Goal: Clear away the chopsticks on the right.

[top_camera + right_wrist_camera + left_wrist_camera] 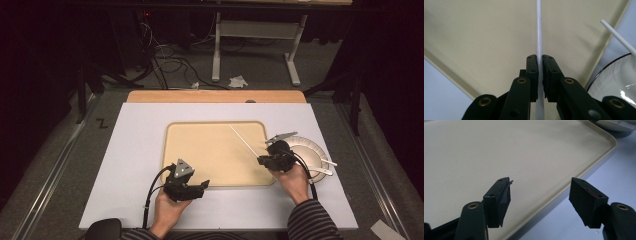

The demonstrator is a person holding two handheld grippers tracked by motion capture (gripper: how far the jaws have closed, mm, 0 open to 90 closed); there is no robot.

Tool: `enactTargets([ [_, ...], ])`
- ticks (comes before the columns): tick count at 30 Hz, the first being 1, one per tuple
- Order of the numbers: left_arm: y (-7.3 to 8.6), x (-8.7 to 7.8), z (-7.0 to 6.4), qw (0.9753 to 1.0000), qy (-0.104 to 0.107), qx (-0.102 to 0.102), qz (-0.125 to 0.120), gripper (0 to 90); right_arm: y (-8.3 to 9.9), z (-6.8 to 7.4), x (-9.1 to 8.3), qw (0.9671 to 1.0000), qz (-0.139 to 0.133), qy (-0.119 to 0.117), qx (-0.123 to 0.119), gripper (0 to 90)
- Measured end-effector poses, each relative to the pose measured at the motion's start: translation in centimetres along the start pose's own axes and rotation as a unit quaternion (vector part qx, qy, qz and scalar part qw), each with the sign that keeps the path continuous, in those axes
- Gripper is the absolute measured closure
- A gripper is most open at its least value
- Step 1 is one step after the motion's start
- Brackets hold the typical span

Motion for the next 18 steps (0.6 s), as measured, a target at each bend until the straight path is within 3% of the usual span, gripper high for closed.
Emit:
enactTargets([
  [10,0.0,-0.3,0.1,1.0000,-0.004,-0.004,-0.006,33.7,-0.5,0.0,2.7,0.9990,0.036,0.024,-0.009,85.4],
  [18,0.0,-0.5,0.3,0.9999,-0.009,-0.005,-0.008,33.7,-0.7,0.2,4.3,0.9981,0.049,0.034,-0.017,85.3],
])
Point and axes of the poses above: each handheld gripper's, and its own axes: x roughly forward along the jaws, y roughly out of its underside, z roughly to its left, the point moved 4 cm from there along x, roughly forward along the jaws, and after that the axes turned 2 degrees about z, right-handed, at the moved point
